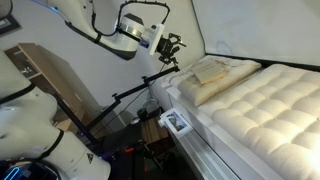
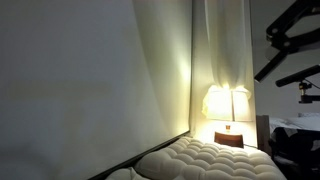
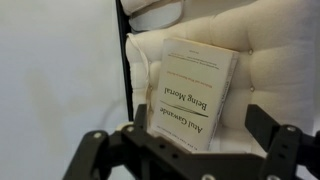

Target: Flip over the book on the left pillow

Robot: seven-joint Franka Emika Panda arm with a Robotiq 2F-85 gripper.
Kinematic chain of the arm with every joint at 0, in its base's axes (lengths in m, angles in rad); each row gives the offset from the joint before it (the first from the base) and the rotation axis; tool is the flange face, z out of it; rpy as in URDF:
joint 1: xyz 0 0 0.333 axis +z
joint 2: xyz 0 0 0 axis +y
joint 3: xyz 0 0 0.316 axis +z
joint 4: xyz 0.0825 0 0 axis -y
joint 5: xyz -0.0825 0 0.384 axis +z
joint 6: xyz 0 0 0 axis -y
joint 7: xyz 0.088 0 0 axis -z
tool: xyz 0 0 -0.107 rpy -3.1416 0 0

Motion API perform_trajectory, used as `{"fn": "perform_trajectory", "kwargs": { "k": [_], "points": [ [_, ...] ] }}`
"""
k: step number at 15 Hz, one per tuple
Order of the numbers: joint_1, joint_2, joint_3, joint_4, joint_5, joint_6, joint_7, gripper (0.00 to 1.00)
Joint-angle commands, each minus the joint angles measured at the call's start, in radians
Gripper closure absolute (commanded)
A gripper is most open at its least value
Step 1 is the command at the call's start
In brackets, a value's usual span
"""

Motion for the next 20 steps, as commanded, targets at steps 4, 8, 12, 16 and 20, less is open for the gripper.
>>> {"fn": "perform_trajectory", "kwargs": {
  "k": [4,8,12,16,20],
  "points": [
    [0.005,0.267,-0.045,0.152,0.063,-0.003,-0.132,0.0],
    [0.013,0.428,-0.058,0.266,0.119,0.0,-0.232,0.0],
    [0.048,0.549,-0.078,0.387,0.099,-0.015,-0.27,0.0],
    [0.114,0.607,-0.131,0.487,0.025,-0.047,-0.216,0.0],
    [0.168,0.633,-0.159,0.542,-0.059,-0.117,-0.155,0.0]
  ]
}}
